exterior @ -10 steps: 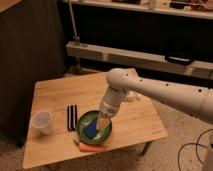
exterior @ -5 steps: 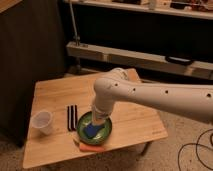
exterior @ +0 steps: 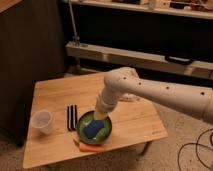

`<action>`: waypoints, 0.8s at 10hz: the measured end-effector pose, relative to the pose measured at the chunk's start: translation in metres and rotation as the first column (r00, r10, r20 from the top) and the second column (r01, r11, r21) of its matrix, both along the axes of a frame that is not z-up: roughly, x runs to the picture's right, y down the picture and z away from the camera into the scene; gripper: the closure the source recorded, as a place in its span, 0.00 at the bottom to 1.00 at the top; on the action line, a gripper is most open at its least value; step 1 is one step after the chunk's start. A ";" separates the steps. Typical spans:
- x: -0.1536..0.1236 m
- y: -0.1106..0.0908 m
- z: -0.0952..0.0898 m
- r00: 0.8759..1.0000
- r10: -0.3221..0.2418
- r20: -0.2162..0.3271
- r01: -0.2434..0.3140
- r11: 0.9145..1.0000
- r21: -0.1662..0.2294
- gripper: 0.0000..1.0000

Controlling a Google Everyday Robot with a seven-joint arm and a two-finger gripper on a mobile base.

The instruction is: Place the white sponge in the ceramic cup

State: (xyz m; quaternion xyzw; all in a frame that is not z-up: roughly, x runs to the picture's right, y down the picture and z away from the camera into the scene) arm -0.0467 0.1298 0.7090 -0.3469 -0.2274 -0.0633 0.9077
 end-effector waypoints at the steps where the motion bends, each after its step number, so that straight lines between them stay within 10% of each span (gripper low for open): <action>1: -0.002 0.002 0.003 1.000 -0.012 0.005 0.012 1.000 0.006 0.90; 5: 0.006 0.011 0.018 0.999 -0.030 0.010 0.030 0.999 0.027 0.53; 8: 0.005 0.011 0.017 0.999 -0.032 0.010 0.031 0.999 0.025 0.52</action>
